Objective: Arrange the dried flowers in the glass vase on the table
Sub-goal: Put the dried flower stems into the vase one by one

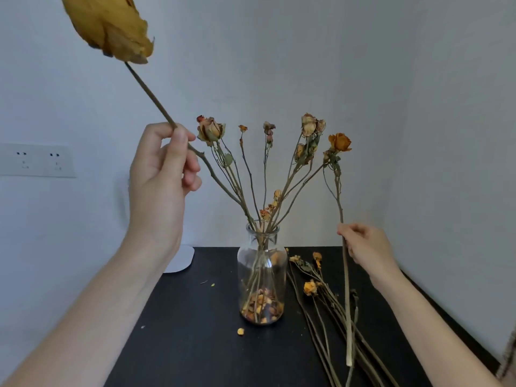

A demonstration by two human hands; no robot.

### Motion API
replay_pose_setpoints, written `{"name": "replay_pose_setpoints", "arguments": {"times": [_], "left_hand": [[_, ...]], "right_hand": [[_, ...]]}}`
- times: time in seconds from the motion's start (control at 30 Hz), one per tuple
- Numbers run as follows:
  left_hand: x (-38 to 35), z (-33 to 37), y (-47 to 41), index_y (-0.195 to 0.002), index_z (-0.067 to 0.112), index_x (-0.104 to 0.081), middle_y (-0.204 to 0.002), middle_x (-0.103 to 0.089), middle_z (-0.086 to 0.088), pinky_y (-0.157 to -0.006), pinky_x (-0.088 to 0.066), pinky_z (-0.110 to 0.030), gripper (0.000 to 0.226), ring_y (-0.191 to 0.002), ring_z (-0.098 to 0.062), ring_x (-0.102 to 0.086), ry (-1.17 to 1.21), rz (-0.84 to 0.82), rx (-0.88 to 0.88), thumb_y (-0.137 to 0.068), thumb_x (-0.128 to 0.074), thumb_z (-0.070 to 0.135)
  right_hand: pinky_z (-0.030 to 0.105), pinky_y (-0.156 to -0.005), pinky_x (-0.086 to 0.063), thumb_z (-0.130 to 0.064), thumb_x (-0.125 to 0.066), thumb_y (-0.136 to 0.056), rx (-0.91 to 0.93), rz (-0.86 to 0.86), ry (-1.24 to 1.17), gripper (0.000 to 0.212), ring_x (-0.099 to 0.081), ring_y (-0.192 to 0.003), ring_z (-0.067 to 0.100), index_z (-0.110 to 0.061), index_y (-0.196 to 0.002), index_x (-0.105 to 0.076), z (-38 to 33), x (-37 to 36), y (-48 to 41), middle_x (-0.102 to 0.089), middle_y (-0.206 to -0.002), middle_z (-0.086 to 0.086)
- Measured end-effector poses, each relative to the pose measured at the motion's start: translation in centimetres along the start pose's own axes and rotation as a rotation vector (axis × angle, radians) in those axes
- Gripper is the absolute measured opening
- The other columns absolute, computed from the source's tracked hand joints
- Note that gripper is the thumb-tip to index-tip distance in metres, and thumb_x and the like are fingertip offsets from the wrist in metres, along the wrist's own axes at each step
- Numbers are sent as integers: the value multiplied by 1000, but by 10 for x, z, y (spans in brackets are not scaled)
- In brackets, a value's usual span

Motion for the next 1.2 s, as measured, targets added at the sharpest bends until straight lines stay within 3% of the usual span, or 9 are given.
{"name": "replay_pose_setpoints", "arguments": {"times": [0.17,0.33,0.47,0.6,0.77,0.9,1.0,1.2], "left_hand": [[-9,-18,-7,-79,29,-57,-55,-50,14,-48,-38,-14,21,-49,-3,-41,-61,-24,18,-97,-46,27],[-17,-50,-10,-85,29,-62,-53,-53,16,-51,-36,-19,14,-46,-1,-43,-289,-50,56,-93,-52,30],[-26,-68,-10,-86,26,-69,-44,-47,11,-53,-36,-2,10,-48,2,-49,-531,-121,23,-87,-61,32],[-27,-76,-9,-91,20,-71,-40,-38,8,-53,-32,1,12,-44,-3,-43,-618,-105,-35,-86,-64,27],[-27,-80,-9,-90,21,-68,-38,-43,10,-54,-33,0,14,-42,-3,-43,-568,-97,-36,-83,-65,8],[-26,-78,-11,-88,23,-68,-44,-42,9,-57,-35,-1,6,-47,-3,-44,-457,-57,-34,-85,-66,19],[-21,-81,-6,-91,24,-69,-53,-55,8,-51,-40,-7,7,-52,-2,-52,-288,-3,29,-84,-66,24],[-10,-95,5,-80,31,-73,-51,-54,12,-44,-36,-11,11,-46,-2,-41,-74,74,184,-83,-66,23]], "right_hand": [[20,-59,-35,-26,-55,-91,-5,-6,5,11,-46,-64,5,-17,-90,-61,1,0,-1,-52,-70,-6],[19,-59,-36,-27,-55,-90,9,-3,18,12,-48,-63,5,-17,-90,-61,0,1,-1,-53,-70,-5],[20,-59,-37,-26,-54,-91,30,-2,35,12,-50,-63,7,-18,-86,-60,0,1,-1,-54,-69,-3],[19,-61,-37,-26,-55,-91,32,0,41,13,-51,-65,6,-15,-89,-61,3,1,-2,-55,-71,-3],[19,-61,-38,-27,-55,-90,21,10,56,13,-51,-67,6,-16,-92,-62,8,1,-5,-56,-72,-5],[19,-61,-38,-27,-55,-90,19,7,68,15,-50,-65,5,-14,-95,-62,10,-1,-7,-54,-69,-6],[19,-60,-38,-26,-54,-91,17,0,80,16,-49,-64,5,-13,-98,-62,12,-3,-8,-52,-68,-7],[19,-63,-40,-26,-54,-91,13,-12,89,20,-50,-68,5,-11,-102,-61,12,-9,-7,-53,-72,-6]]}}
Point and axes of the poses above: each hand's wrist, its own y-axis away from the middle knuckle, its own x-axis out of the back of the hand, z = x × y, the point moved 4 cm from there along -y, towards the middle knuckle
